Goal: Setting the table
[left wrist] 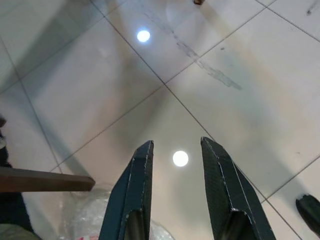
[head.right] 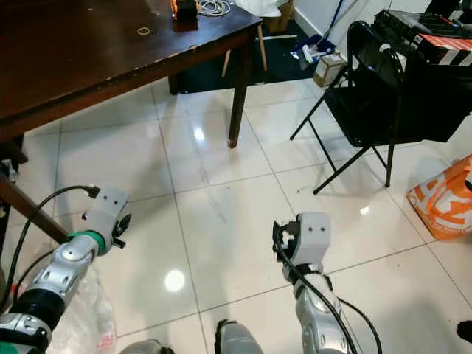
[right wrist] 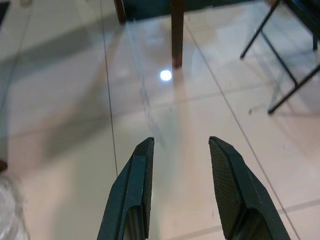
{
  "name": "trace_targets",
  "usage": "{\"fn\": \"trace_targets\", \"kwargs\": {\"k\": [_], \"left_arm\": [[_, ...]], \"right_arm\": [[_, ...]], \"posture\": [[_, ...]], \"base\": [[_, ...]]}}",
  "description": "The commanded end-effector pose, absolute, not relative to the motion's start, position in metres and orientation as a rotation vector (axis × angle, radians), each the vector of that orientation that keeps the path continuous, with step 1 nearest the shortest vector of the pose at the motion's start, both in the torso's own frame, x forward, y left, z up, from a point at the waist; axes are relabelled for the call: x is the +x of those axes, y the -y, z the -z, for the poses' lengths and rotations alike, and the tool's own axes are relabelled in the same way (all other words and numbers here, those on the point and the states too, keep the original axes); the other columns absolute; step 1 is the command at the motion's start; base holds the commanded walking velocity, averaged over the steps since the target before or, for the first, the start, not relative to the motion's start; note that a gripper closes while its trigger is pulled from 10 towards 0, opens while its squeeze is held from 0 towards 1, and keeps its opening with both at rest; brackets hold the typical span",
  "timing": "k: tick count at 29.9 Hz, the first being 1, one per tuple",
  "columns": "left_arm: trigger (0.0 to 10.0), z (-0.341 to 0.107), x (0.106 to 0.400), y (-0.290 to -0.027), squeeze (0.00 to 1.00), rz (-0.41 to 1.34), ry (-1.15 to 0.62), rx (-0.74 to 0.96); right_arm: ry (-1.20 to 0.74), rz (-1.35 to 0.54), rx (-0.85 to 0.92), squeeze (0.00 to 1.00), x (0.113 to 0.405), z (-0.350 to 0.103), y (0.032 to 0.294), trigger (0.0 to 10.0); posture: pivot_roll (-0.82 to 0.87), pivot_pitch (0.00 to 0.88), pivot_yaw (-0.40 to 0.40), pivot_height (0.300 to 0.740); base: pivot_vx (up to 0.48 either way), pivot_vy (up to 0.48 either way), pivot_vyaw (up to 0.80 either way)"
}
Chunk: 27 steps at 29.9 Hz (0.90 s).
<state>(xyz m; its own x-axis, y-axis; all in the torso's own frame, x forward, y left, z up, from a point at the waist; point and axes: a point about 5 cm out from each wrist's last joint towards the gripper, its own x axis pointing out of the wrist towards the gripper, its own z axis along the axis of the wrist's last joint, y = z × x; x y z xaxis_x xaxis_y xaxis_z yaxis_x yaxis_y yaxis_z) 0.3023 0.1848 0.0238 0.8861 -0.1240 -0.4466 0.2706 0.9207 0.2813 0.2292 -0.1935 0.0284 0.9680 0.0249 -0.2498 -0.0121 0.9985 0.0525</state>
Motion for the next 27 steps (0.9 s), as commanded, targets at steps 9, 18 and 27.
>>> {"fn": "trace_targets", "kwargs": {"k": [9, 18, 27], "left_arm": [[10.0, -0.006, 0.284, -0.183, 0.0, 0.181, -0.452, 0.255], [10.0, -0.012, 0.29, -0.18, 0.0, 0.168, -0.4, 0.277], [10.0, -0.015, 0.292, -0.175, 0.0, 0.205, -0.38, 0.254]], "right_arm": [[-0.277, 0.15, 0.025, 0.0, 0.21, -0.011, 0.217, 10.0], [-0.167, 0.146, 0.051, 0.0, 0.218, -0.026, 0.208, 10.0], [-0.143, 0.152, 0.073, 0.0, 0.219, -0.025, 0.205, 10.0]], "posture": [[-0.04, 0.019, 0.006, 0.74], [-0.04, 0.019, 0.011, 0.74], [-0.05, 0.015, 0.02, 0.74]], "base": [[0.0, 0.0, 0.0], [0.0, 0.0, 0.0], [0.0, 0.0, 0.0]]}}
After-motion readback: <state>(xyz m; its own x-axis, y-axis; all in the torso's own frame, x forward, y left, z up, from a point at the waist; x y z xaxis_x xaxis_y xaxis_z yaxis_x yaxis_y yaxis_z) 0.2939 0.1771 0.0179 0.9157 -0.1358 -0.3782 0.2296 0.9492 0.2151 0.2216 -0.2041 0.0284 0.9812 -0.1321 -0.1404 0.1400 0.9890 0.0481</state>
